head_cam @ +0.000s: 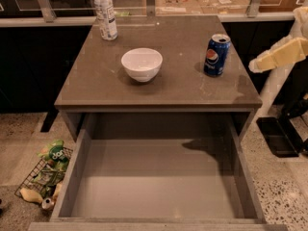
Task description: Place pepsi can into top drawer
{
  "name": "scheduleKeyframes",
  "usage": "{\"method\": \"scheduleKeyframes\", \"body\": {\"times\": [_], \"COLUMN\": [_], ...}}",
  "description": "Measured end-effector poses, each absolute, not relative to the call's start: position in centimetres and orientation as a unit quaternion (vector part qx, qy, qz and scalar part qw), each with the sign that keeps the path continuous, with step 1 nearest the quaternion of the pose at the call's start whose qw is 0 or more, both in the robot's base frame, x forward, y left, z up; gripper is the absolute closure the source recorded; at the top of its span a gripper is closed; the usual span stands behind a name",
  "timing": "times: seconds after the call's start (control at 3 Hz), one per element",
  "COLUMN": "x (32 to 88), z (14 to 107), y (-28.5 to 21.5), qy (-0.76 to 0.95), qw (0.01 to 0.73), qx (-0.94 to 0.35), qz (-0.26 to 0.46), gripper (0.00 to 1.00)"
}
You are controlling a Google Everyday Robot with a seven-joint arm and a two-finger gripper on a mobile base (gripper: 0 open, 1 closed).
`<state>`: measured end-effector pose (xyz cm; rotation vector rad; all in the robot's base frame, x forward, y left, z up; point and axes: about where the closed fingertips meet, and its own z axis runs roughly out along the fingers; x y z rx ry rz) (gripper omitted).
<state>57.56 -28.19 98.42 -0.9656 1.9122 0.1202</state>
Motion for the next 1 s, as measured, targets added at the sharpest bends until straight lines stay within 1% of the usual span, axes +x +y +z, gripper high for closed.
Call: {"method": "scheduleKeyframes", "body": {"times": [0.33,0.67,1.0], "x": [60.1,61.1,61.0], "z": [98.4,99.4,99.4], "y": [-28.4,-28.1,-28.1], "qy": [0.75,0.737,0.737], "qw": [0.554,0.578,0.577], "qx": [-0.356,-0.345,-0.346], "qz": [0.067,0.06,0.061], "gripper": [0.0,0.0,0.0]}}
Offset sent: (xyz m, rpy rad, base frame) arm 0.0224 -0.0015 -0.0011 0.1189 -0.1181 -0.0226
